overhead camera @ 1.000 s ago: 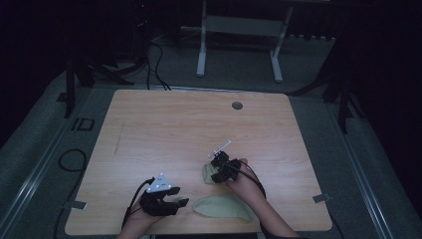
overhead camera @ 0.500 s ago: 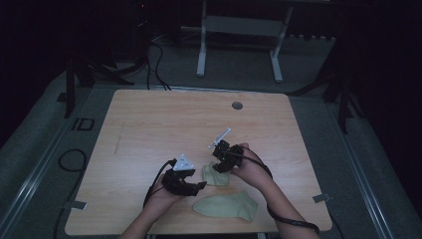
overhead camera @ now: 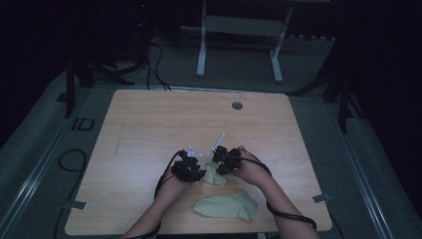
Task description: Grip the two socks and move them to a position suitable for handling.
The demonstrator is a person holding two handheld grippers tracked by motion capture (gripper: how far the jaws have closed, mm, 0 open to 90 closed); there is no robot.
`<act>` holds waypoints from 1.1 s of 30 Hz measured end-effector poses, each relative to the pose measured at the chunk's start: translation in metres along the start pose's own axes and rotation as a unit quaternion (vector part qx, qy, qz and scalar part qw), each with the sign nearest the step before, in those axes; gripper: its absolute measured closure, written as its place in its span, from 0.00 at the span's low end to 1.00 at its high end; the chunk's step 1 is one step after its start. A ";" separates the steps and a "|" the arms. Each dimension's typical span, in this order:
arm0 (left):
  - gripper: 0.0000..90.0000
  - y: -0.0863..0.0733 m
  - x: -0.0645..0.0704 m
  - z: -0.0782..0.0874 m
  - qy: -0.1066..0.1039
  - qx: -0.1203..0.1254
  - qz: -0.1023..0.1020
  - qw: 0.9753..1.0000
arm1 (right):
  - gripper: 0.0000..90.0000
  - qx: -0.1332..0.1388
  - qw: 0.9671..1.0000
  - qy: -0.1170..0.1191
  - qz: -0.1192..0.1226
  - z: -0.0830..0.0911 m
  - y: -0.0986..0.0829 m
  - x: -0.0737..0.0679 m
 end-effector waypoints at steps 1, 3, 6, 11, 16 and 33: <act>0.85 0.000 -0.001 0.000 0.000 0.002 0.002 1.000 | 0.94 0.000 1.000 -0.001 0.003 0.001 0.000 0.000; 0.97 0.001 -0.001 0.000 0.002 0.004 -0.002 1.000 | 0.94 0.007 1.000 0.005 0.009 0.005 0.001 -0.003; 0.99 0.001 -0.001 0.003 0.009 0.007 -0.001 1.000 | 0.95 0.017 1.000 0.005 0.016 0.014 0.002 -0.004; 0.99 0.003 0.000 0.015 0.029 0.035 0.013 0.999 | 0.94 0.043 0.999 0.000 -0.004 0.038 -0.003 0.000; 0.99 0.003 0.006 0.029 0.047 0.052 0.002 0.998 | 0.94 0.065 0.997 -0.016 -0.028 0.061 -0.019 0.009; 0.98 -0.019 0.020 0.014 0.024 0.028 0.032 0.999 | 0.89 0.036 0.992 -0.028 -0.120 0.043 -0.083 0.039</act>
Point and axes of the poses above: each handheld gripper's, and its own axes: z roughly backward along the jaws, y roughly out of its top, x roughly to its right, the point moved 3 cm from there along -z, roughly forward along the jaws, and after that the axes turned 11 degrees about x, right-handed, at the moved point
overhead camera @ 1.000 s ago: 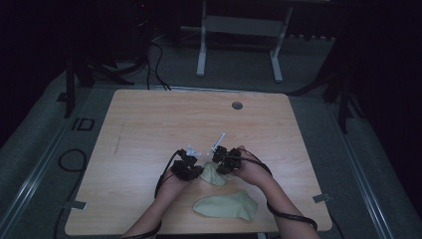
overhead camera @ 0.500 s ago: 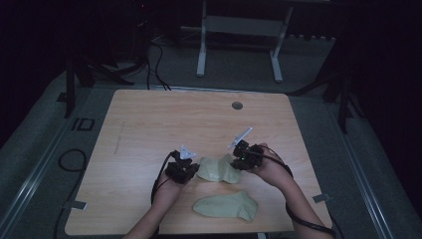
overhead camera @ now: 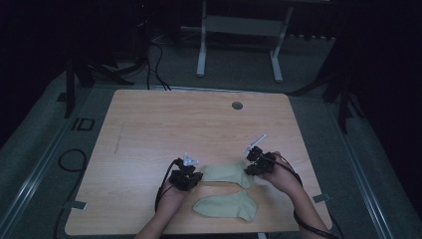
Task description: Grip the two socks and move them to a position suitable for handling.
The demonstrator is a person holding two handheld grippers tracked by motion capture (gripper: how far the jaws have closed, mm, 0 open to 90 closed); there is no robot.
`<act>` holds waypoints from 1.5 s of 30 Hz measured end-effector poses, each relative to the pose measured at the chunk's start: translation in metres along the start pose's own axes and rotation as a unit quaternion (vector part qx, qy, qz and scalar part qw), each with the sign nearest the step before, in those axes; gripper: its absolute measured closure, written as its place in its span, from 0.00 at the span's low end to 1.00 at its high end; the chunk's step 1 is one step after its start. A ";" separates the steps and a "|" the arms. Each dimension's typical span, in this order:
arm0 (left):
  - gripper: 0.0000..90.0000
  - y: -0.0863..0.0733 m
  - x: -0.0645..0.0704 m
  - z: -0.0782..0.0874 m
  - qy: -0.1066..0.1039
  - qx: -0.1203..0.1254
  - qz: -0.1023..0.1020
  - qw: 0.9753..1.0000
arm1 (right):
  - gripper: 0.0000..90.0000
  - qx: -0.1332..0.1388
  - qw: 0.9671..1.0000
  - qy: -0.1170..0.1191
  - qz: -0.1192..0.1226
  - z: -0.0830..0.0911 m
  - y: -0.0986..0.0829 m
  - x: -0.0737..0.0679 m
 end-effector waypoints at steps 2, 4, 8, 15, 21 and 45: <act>0.90 -0.001 0.001 0.000 -0.001 -0.003 -0.005 1.000 | 0.83 -0.005 1.000 -0.021 0.004 -0.002 -0.001 0.002; 0.69 0.000 0.000 0.003 0.007 0.004 -0.010 1.000 | 0.77 -0.004 0.999 -0.031 0.007 -0.001 0.000 0.005; 0.69 0.008 -0.005 0.014 0.013 0.028 -0.008 0.999 | 0.82 0.024 0.999 -0.029 -0.010 0.010 0.001 0.006; 0.94 0.019 0.009 0.022 -0.023 0.057 -0.021 0.998 | 0.84 0.042 0.999 0.001 -0.016 0.010 -0.009 -0.015; 0.98 0.009 0.018 -0.003 -0.031 0.006 -0.043 0.999 | 0.85 0.043 0.999 0.000 -0.017 0.001 -0.023 -0.022; 0.99 0.012 -0.006 -0.016 -0.011 0.002 -0.015 1.000 | 0.79 0.039 0.999 -0.001 0.021 -0.005 -0.013 -0.001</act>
Point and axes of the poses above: each handheld gripper's, and its own axes: z roughly backward along the jaws, y roughly out of its top, x roughly to its right, the point moved 3 cm from there along -z, roughly forward along the jaws, and after that the axes turned 11 degrees about x, right-handed, at the moved point
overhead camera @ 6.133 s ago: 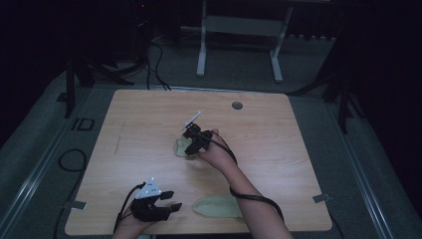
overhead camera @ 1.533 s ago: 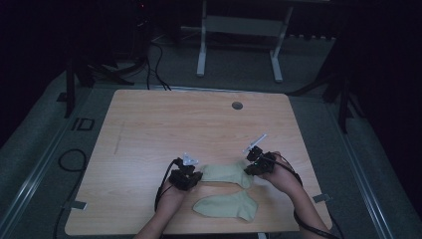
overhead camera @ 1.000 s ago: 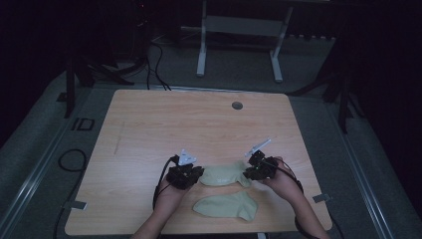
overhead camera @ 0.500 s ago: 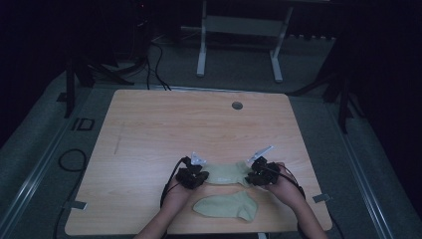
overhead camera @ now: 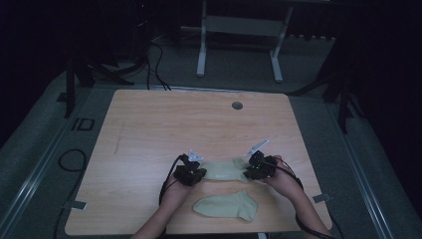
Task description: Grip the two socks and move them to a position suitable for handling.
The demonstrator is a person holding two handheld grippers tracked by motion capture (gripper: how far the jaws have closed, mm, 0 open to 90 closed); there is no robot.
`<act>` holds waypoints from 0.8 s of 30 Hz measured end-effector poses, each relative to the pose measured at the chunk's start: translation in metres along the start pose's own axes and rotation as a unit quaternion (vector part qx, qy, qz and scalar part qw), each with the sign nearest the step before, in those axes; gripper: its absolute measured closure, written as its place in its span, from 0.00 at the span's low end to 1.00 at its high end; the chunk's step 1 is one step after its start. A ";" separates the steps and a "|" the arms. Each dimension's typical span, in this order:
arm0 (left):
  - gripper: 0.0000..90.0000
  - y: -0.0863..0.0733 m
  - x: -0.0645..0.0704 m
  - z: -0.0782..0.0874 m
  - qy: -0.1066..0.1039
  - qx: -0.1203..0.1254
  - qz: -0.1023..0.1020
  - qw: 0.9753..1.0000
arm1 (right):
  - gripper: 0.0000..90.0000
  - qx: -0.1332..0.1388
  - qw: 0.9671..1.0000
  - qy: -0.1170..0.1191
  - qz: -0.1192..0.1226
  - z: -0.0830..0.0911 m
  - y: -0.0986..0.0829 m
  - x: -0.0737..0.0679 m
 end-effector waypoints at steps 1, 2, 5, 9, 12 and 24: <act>0.99 0.000 -0.001 0.000 0.000 0.000 0.002 1.000 | 0.79 0.001 1.000 0.000 0.002 -0.001 0.001 0.000; 0.99 0.000 -0.001 0.000 0.000 0.000 0.001 1.000 | 0.79 0.002 1.000 0.000 0.002 -0.001 0.001 -0.001; 0.99 0.000 -0.001 0.001 0.000 0.000 0.001 1.000 | 0.78 0.001 1.000 0.000 -0.002 -0.001 0.002 -0.001; 0.75 0.002 0.002 0.005 -0.013 0.010 0.001 1.000 | 0.68 0.010 1.000 0.006 -0.009 0.002 0.002 -0.003; 0.70 0.004 0.004 0.011 -0.021 0.014 -0.002 1.000 | 0.68 0.017 1.000 0.005 -0.010 0.007 0.001 -0.006; 0.67 0.003 0.015 0.034 -0.042 0.026 -0.018 0.999 | 0.60 0.069 0.997 -0.007 -0.036 0.028 -0.005 -0.015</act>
Point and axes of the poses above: each handheld gripper's, and its own axes: z roughly backward along the jaws, y roughly out of its top, x roughly to its right, the point moved 3 cm from there along -z, roughly forward along the jaws, and after that the axes turned 11 degrees about x, right-handed, at the moved point
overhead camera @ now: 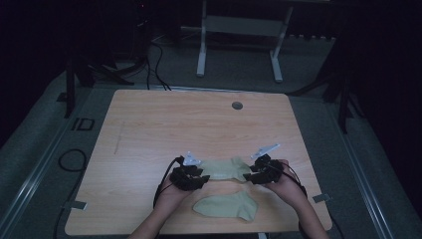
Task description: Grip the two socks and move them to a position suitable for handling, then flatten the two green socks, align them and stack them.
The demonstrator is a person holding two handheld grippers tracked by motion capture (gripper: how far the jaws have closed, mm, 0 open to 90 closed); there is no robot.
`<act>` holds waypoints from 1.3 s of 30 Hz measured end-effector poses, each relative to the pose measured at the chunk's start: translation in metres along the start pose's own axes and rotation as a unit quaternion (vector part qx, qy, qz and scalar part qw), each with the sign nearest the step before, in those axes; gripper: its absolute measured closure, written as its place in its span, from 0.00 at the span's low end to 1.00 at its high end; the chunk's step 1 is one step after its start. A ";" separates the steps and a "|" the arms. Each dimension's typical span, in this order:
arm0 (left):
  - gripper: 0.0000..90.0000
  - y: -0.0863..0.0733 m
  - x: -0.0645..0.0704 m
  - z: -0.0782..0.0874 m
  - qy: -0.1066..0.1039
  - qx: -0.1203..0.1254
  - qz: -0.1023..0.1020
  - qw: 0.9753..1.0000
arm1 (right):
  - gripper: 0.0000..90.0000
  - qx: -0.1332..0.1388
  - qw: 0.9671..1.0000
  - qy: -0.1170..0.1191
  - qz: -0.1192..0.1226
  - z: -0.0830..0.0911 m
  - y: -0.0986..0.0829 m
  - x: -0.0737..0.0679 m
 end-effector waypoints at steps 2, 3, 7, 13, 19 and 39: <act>0.67 -0.002 0.001 0.005 0.000 0.001 -0.002 1.000 | 0.60 0.010 1.000 -0.001 0.001 0.007 -0.001 -0.002; 0.67 -0.003 0.001 0.007 -0.001 0.001 -0.004 1.000 | 0.60 0.011 1.000 -0.003 0.001 0.008 -0.001 -0.002; 0.64 -0.009 0.003 0.014 -0.002 -0.001 -0.003 1.000 | 0.59 0.024 1.000 -0.009 -0.004 0.017 -0.004 -0.006; 0.59 -0.016 0.009 0.026 -0.007 -0.006 -0.008 1.000 | 0.59 0.035 0.999 -0.008 0.001 0.034 -0.016 -0.019; 0.59 -0.023 0.016 0.039 -0.016 -0.015 -0.015 1.000 | 0.60 0.045 0.999 -0.009 0.000 0.045 -0.029 -0.032; 0.61 -0.057 0.026 0.037 -0.008 -0.064 -0.013 0.998 | 0.67 0.015 1.000 -0.020 -0.018 0.036 -0.078 -0.060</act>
Point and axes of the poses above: each handheld gripper's, and its own axes: z roughly backward along the jaws, y roughly out of its top, x roughly to its right, the point moved 3 cm from there along -z, roughly forward along the jaws, and after that the axes turned 11 degrees about x, right-handed, at the moved point
